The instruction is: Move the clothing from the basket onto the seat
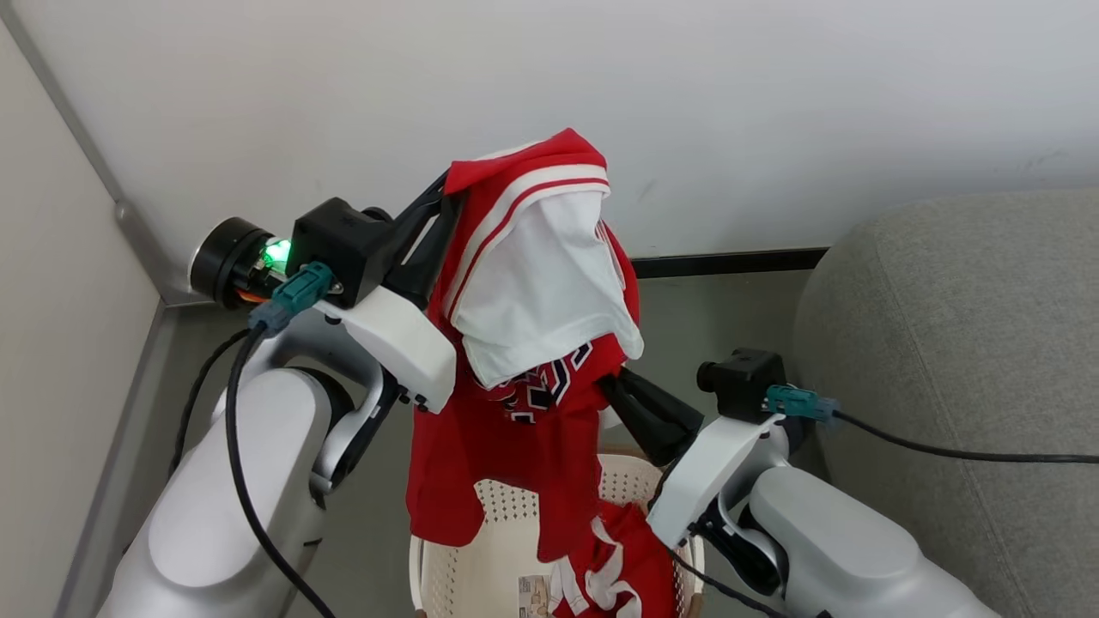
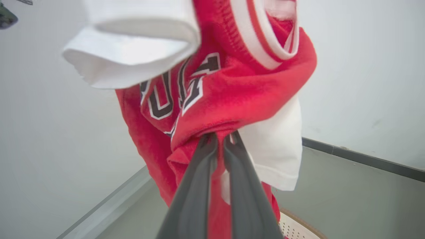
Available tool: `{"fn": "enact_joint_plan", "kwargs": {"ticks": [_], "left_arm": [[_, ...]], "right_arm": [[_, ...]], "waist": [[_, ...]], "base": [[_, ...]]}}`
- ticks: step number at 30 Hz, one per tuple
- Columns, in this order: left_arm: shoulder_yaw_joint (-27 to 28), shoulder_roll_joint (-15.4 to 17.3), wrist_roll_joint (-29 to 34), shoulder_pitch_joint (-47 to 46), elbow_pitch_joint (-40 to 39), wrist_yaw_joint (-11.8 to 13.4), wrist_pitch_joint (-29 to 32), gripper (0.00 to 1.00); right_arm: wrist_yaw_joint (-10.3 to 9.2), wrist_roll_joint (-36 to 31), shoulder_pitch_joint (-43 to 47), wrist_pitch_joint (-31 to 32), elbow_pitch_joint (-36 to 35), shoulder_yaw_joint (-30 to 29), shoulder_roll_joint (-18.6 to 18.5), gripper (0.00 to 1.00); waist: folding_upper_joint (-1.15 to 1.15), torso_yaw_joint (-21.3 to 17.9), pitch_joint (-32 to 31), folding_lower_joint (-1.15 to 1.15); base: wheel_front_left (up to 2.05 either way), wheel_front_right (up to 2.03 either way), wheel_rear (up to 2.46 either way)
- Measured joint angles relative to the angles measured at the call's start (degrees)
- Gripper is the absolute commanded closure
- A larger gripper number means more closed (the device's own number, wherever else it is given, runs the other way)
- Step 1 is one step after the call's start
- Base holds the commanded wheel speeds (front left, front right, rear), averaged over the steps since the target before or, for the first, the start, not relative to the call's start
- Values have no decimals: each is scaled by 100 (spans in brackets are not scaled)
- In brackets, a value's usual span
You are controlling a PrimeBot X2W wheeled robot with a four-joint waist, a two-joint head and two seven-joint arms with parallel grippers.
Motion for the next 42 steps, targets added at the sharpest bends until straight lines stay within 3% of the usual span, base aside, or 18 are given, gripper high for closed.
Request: {"fn": "enact_joint_plan", "kwargs": {"ticks": [19,28,29,32,34,36,37,38,42], "left_arm": [[197,-77,-426,623,315,26,-505,100],[65,-93,-463,842,363,-160,-710,100],[49,-98,-479,846,374,-177,-745,96],[-8,-101,-485,854,388,-244,-751,62],[-25,-105,-522,880,396,-272,-753,52],[-47,-103,-590,904,402,-328,-751,14],[-57,-103,-617,921,405,-347,-751,4],[-76,-99,-634,932,407,-378,-751,0],[-131,-88,-706,937,408,-442,-751,0]], "right_arm": [[0,-270,334,-5,-1203,-1432,-710,100],[0,-465,686,-5,-1426,-1931,-844,100],[0,-482,717,-5,-1436,-1984,-850,100],[0,-530,795,-5,-1460,-2147,-915,100],[0,-559,868,-5,-1472,-2229,-960,100],[0,-565,950,-5,-1502,-2328,-973,100],[0,-583,974,-5,-1507,-2369,-982,100],[0,-619,994,-5,-1524,-2415,-996,100],[0,-680,1084,-5,-1613,-2650,-1085,100]], "waist": [[0,-459,17,0],[0,-565,-39,0],[0,-574,-46,0],[0,-599,-63,0],[0,-617,-73,0],[0,-635,-80,0],[0,-644,-83,0],[0,-654,-85,0],[0,-700,-92,0]], "base": [[0,0,0],[0,0,0],[0,0,0],[0,0,0],[0,0,0],[0,0,0],[0,0,0],[0,0,0],[0,0,0]]}}
